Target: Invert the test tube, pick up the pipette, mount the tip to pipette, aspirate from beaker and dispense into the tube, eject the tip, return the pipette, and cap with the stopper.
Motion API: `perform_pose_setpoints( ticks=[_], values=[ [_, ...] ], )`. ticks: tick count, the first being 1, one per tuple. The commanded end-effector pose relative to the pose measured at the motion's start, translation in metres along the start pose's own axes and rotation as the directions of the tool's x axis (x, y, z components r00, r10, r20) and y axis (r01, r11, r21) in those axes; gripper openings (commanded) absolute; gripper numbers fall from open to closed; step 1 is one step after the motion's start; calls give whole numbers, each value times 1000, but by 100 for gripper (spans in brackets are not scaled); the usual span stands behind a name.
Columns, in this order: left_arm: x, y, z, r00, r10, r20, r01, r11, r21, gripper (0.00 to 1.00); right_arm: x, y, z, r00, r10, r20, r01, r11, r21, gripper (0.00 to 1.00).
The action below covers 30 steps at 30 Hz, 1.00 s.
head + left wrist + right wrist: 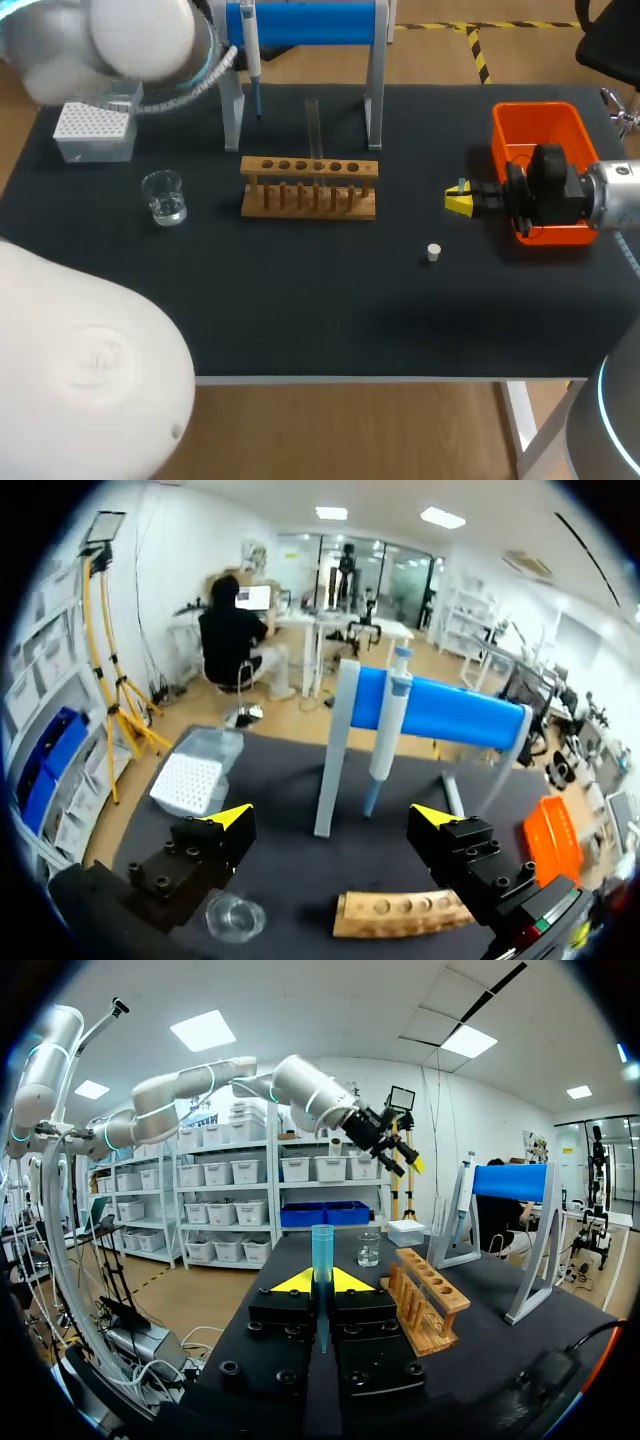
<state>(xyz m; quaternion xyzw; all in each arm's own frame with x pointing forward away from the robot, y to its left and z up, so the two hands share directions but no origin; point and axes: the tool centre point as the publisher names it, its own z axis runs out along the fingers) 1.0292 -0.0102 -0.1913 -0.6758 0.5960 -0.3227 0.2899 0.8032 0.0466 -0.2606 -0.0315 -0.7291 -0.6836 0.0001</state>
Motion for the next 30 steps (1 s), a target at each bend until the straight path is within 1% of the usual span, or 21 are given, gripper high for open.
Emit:
perform_pose_setpoints(
  ticks=[1, 2, 6, 11, 16, 25, 30],
  values=[
    [9, 4, 3, 998, 0, 59, -10, 986, 168, 100, 0, 0, -1, 1000, 0, -2, 0, 1000, 1, 0],
    [9, 3, 3, 999, 1, 49, -10, 982, 189, 100, 0, 0, -1, 1000, 0, -2, 0, 1000, 1, 0],
    [13, 0, 4, 999, 31, 43, -40, 973, 226, 100, 0, 0, -1, 1000, 0, -2, 0, 1000, 1, 0],
    [16, -5, 8, 998, 43, 40, -51, 970, 238, 100, 0, 0, -1, 1000, 0, -2, 0, 1000, 1, 0],
    [27, -11, 13, 998, 54, 10, -55, 962, 266, 100, 0, 0, -1, 1000, 0, -2, 0, 1000, 1, 0],
    [35, -18, 27, 998, 68, 1, -66, 961, 269, 100, 0, 0, -1, 1000, 0, -2, 0, 1000, 1, 0],
    [41, -25, 35, 997, 71, -1, -68, 959, 277, 100, 0, 0, -1, 1000, 0, -2, 0, 1000, 1, 0]
  ],
)
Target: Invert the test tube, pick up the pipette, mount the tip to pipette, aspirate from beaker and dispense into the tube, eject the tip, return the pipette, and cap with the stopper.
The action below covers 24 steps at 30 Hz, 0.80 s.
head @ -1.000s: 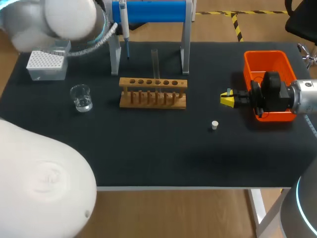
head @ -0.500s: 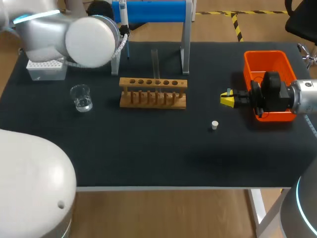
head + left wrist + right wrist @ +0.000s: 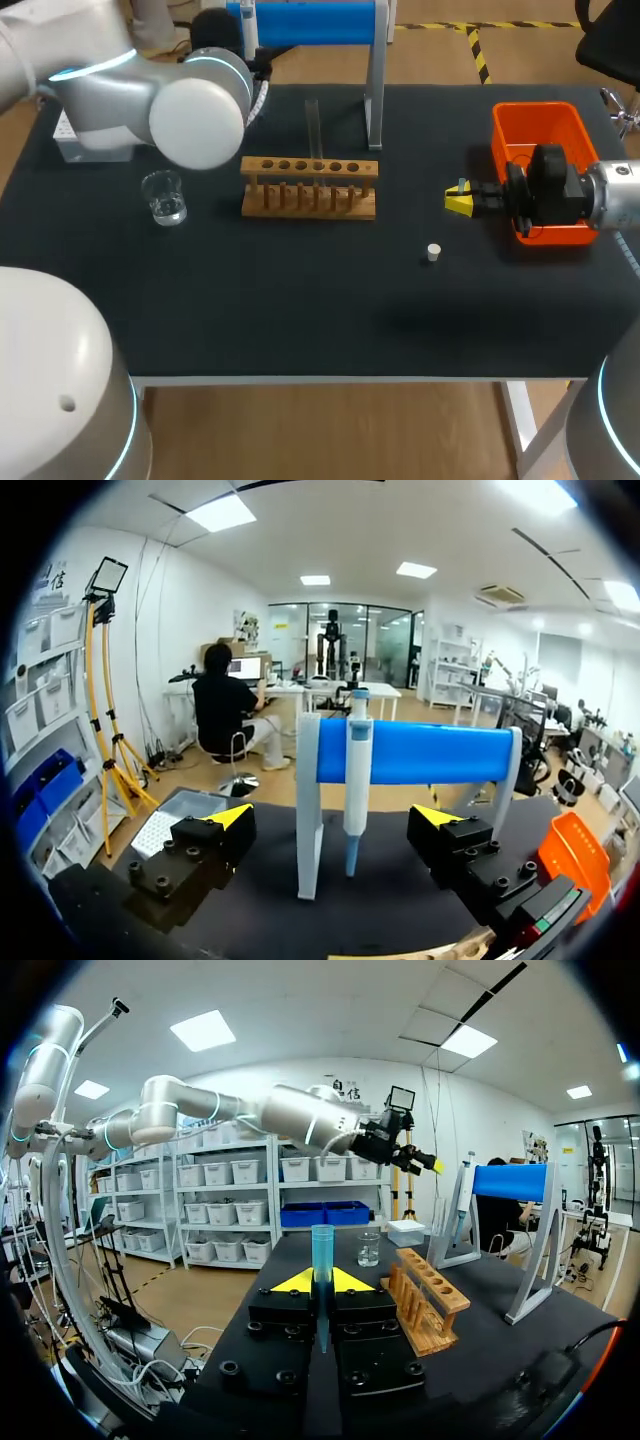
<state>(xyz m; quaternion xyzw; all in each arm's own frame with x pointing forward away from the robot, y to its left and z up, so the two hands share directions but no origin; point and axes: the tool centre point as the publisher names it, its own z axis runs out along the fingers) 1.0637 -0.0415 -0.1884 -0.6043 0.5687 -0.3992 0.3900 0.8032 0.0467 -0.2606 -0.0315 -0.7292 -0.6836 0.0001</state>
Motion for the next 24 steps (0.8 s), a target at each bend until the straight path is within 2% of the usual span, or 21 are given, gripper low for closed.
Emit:
perform_pose_setpoints(
  ticks=[1, 8, 24],
  values=[
    [7, -4, 13, 1000, 3, 2, -3, 1000, -5, 100, 0, 0, -1, 1000, 0, -2, 0, 1000, 1, 0],
    [17, -11, 23, 1000, 13, -10, -13, 1000, 1, 100, 0, 0, -1, 1000, 0, -2, 0, 1000, 1, 0],
    [32, -11, 50, 1000, 6, -12, -6, 1000, -18, 100, 0, 0, -1, 1000, 0, -2, 0, 1000, 1, 0]
  ],
)
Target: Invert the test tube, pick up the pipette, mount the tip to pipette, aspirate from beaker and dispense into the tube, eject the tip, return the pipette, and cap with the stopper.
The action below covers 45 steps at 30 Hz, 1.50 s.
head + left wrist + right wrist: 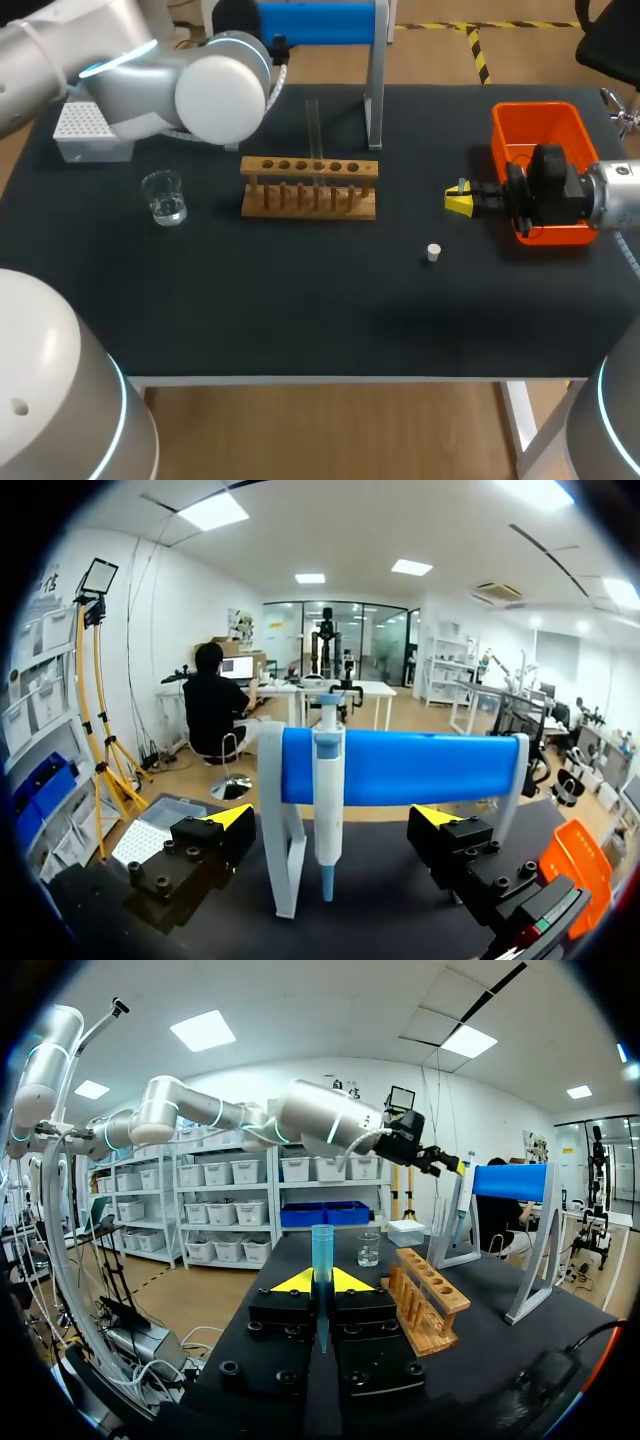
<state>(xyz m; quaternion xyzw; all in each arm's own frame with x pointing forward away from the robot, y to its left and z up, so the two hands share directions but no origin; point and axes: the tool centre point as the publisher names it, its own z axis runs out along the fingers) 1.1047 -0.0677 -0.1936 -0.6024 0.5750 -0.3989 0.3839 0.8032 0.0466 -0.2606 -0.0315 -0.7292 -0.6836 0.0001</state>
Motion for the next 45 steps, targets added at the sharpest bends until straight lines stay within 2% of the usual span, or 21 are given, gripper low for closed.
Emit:
perform_pose_setpoints(
  ticks=[1, 28, 45],
  values=[
    [5, -2, 13, 1000, 1, 0, -1, 1000, -7, 100, 0, 0, -1, 1000, 0, -2, 0, 1000, 1, 0],
    [6, -9, 46, 999, 41, -18, -40, 999, 9, 100, 0, 0, -1, 1000, 0, -2, 0, 1000, 1, 0],
    [6, -17, 57, 998, 53, -29, -53, 998, 22, 100, 0, 0, -1, 1000, 0, -2, 0, 1000, 1, 0]
  ],
)
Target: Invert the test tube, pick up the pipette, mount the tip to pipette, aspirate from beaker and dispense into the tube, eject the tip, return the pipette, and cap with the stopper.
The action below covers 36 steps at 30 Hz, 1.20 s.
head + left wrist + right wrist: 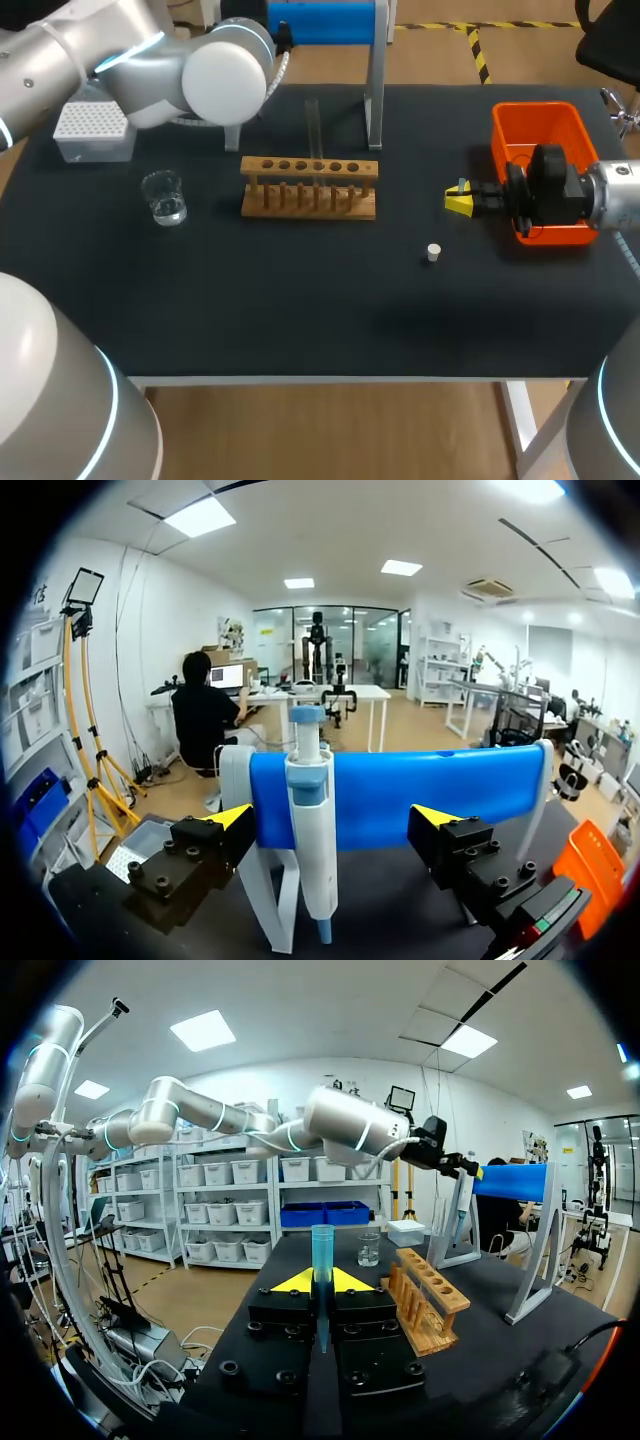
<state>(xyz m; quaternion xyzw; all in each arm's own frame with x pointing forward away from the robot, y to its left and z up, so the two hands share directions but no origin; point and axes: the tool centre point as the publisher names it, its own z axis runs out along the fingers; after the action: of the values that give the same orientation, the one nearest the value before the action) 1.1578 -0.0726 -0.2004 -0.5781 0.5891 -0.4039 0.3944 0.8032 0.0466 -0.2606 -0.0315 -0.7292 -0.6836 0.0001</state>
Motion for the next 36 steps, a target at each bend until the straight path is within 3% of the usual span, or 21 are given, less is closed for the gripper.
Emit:
perform_pose_setpoints(
  ticks=[1, 36],
  values=[
    [0, -3, 6, 1000, 5, -6, -5, 1000, -3, 100, 0, 0, -1, 1000, 0, -2, 0, 1000, 1, 0],
    [-1, -2, 17, 1000, 0, -26, 0, 1000, -8, 100, 0, 0, -1, 1000, 0, -2, 0, 1000, 1, 0]
  ],
)
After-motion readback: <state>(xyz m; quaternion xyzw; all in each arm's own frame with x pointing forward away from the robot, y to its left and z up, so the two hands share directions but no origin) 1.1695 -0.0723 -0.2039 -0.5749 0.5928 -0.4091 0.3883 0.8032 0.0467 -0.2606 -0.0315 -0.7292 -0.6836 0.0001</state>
